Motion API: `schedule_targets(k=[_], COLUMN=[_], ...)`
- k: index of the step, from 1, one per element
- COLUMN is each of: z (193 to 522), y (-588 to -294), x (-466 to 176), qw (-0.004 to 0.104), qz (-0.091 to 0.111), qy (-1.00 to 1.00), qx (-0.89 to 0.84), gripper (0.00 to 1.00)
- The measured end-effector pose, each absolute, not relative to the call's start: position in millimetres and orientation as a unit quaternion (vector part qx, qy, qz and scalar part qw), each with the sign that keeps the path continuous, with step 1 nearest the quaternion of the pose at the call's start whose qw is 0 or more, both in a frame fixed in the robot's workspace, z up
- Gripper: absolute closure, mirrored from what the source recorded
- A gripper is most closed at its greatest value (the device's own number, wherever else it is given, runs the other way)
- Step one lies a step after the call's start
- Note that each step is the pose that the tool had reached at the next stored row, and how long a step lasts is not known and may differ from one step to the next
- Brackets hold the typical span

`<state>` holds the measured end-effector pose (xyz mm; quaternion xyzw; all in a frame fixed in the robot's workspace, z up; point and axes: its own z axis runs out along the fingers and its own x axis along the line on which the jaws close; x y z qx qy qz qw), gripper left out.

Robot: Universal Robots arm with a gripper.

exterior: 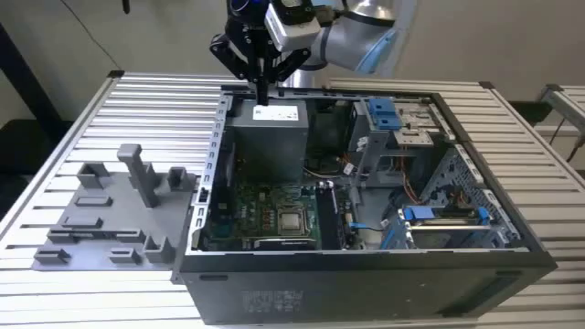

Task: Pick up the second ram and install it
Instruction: 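Reach for the second ram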

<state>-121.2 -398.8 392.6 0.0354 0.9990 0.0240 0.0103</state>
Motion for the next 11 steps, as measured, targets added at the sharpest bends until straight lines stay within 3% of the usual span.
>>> schedule_targets(k=[11], z=[392.6], y=[-398.8], x=[-121.2], qw=[0.010], qz=[0.024], qy=[0.999], qx=[0.035], gripper=[0.89])
